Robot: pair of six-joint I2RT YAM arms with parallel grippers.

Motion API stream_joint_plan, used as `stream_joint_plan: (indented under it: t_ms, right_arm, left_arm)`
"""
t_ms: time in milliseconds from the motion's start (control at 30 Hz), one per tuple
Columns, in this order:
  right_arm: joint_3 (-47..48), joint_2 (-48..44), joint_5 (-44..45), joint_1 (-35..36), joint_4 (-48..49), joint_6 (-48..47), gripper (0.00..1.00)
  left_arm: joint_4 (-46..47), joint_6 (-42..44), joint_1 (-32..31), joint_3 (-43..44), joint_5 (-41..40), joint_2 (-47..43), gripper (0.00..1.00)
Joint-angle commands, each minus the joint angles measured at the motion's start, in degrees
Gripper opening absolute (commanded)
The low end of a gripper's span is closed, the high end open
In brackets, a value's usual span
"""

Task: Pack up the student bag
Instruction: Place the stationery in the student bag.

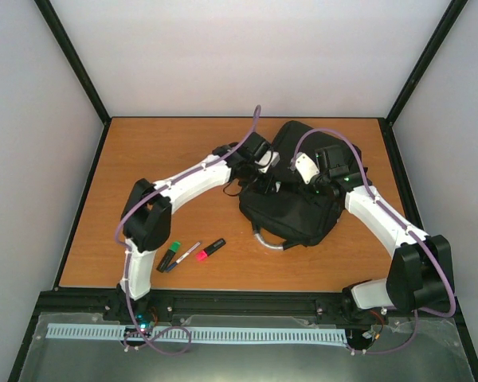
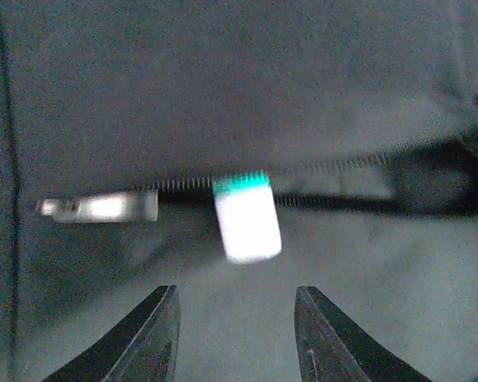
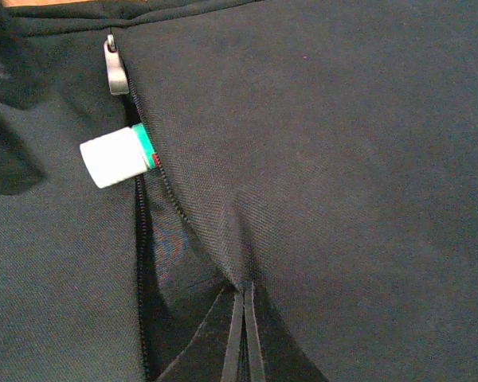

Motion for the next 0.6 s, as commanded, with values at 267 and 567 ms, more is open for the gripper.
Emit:
stream_joint_plan:
  t_ms: [267, 567]
  right_arm:
    - [0.02, -0.37, -1.9, -0.13, 0.99, -0.13, 0.03]
    - [-0.1, -0.52, -1.46, -0.13, 1.09, -0.18, 0.03]
  left_arm:
    - [7.29, -3.31, 0.35, -12.39, 3.06, -8.86, 0.25]
    - [17.57, -5.81, 0.71, -5.98, 5.81, 0.27, 0.07]
